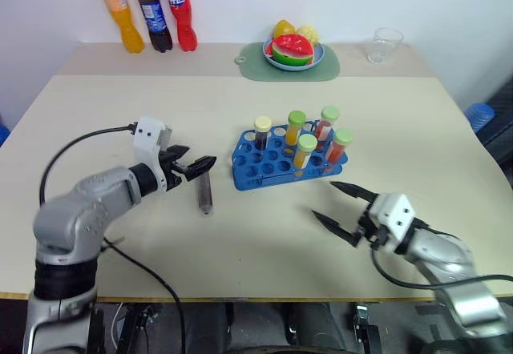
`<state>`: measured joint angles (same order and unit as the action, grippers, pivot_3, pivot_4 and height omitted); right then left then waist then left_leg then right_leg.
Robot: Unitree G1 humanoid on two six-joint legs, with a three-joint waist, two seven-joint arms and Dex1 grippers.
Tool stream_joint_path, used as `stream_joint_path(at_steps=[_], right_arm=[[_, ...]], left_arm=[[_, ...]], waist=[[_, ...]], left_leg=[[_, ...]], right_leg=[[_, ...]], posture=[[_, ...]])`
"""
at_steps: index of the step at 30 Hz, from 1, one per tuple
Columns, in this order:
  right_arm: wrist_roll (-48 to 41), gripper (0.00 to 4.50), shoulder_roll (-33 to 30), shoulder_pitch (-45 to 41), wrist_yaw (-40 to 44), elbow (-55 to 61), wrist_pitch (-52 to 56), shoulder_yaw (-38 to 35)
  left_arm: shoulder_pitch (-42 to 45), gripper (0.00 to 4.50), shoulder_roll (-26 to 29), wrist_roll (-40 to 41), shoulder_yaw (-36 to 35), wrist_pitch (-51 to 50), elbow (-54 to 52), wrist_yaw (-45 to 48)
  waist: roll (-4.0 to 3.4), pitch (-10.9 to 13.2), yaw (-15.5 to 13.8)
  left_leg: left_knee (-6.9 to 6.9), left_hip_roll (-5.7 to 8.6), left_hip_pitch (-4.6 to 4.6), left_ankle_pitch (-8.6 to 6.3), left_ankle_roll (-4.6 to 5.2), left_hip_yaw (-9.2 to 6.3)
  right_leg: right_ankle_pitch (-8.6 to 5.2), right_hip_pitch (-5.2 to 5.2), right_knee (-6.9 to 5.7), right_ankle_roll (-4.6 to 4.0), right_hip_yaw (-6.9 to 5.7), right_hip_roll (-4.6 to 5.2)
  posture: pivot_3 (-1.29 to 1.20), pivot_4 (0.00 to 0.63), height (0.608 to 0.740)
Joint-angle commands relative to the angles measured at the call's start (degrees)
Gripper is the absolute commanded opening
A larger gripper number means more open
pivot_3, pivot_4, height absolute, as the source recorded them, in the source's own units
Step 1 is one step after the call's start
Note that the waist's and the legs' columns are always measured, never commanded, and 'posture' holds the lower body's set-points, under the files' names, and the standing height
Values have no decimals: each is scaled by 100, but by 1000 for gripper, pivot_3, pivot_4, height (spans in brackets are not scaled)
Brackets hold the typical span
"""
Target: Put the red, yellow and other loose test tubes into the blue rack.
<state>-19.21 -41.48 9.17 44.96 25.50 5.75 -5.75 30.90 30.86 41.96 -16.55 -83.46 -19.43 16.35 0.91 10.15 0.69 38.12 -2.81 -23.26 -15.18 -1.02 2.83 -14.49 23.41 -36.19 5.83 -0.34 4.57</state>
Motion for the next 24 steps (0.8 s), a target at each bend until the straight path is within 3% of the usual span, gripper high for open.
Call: stream_joint_path(at_steps=[1, 8, 10, 11, 13, 24], right_arm=[[-325, 3762, -234, -122, 237, 323, 239, -296], [-450, 3762, -520, -469, 747, 132, 351, -343], [-517, 3762, -593, -464, 932, 164, 377, -353], [-532, 3762, -623, -458, 1007, 181, 381, -349], [-569, 3762, -659, -453, 1140, 203, 394, -332], [-395, 3762, -736, -561, 1523, 198, 289, -113]], left_arm=[[460, 4293, 118, 962, -197, -904, 533, -741], [1131, 4293, 767, 4589, 538, -904, 2800, -3893], [1026, 4293, 1127, 6314, 1245, -125, 2959, -5368], [993, 4293, 1199, 6811, 1437, 164, 2957, -5817], [1006, 4293, 1153, 7104, 1565, 444, 2936, -6332], [1626, 4293, -766, 7104, 1278, 1004, 3911, -9337]], waist=[[9, -4, 9], [31, 10, -34], [39, 14, -43], [41, 15, -41], [41, 15, -50], [43, 12, -174]], left_leg=[[0, 1, 1, 0, 0, -1], [-15, -2, 0, 0, 0, -19], [-11, 3, -3, 0, 0, -21], [-11, 3, -3, 0, 0, -22], [-11, 1, -3, 0, -1, -23], [4, 45, 0, 3, -6, -11]], right_leg=[[0, -1, 0, 0, 0, 0], [6, 8, -4, 20, 1, 3], [7, 5, -2, 20, 0, 13], [7, 3, 0, 21, 2, 20], [8, 4, -4, 20, 3, 43], [-1, -21, 7, 2, -3, 46]], posture=[[0, 150, 740], [0, 150, 740], [0, 150, 740], [0, 150, 740], [0, 150, 740], [0, 150, 740]])
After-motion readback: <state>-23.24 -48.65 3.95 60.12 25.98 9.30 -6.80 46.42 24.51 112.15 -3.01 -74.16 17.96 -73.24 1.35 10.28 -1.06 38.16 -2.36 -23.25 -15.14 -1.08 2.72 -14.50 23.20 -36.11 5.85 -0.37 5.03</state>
